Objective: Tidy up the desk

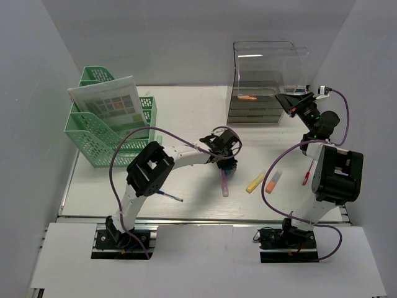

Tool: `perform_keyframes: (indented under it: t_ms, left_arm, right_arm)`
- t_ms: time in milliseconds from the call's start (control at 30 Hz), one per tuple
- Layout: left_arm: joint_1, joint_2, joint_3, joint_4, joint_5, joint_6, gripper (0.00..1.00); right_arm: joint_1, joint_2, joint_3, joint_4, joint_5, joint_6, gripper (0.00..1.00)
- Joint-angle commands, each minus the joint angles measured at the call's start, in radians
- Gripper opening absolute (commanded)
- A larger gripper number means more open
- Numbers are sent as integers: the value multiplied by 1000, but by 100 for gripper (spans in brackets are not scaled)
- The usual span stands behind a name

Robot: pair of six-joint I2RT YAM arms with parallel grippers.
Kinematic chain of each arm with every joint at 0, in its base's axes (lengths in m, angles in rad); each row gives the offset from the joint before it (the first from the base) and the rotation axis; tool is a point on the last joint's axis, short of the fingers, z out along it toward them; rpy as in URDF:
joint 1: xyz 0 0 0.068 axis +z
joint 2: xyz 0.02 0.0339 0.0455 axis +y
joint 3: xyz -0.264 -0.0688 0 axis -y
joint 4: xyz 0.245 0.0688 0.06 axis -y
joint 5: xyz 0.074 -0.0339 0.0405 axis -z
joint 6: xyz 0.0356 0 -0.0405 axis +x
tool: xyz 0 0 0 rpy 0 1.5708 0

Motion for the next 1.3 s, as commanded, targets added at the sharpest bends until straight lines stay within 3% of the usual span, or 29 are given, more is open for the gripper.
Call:
perform_keyframes:
  t_ms: [0,67,233,333,433,467,600,733,1267]
  left_arm:
    - [23,-84,-45,-84,-89,28,30]
    - [34,-101,-48,-73,-103,55,30]
    - [11,-98,112,-198,-198,163,32]
    - [11,-103,185,-306,-221,169,38]
    - [11,-118,197,-396,-276,150,50]
    - [11,-127,189,-418,-296,129,58]
    - [11,-115,179,-513,-333,81,65]
    - [11,-60,245,-596,-345,19,66]
    - [2,71,321,-542,-271,26,64]
  right_arm:
    - [-4,-56,-7,134,9,-28,4]
    - [-3,-58,-5,131,10,-30,4]
    - [-4,-56,-4,131,9,-30,4]
    - [-6,-53,2,122,6,-34,4]
    - [-1,-52,4,129,10,-28,4]
    - [-3,-49,4,129,12,-28,4]
    - [-3,-43,2,134,15,-28,5]
    - [-1,-43,-1,137,15,-25,4]
    - [-3,-41,-2,140,13,-28,5]
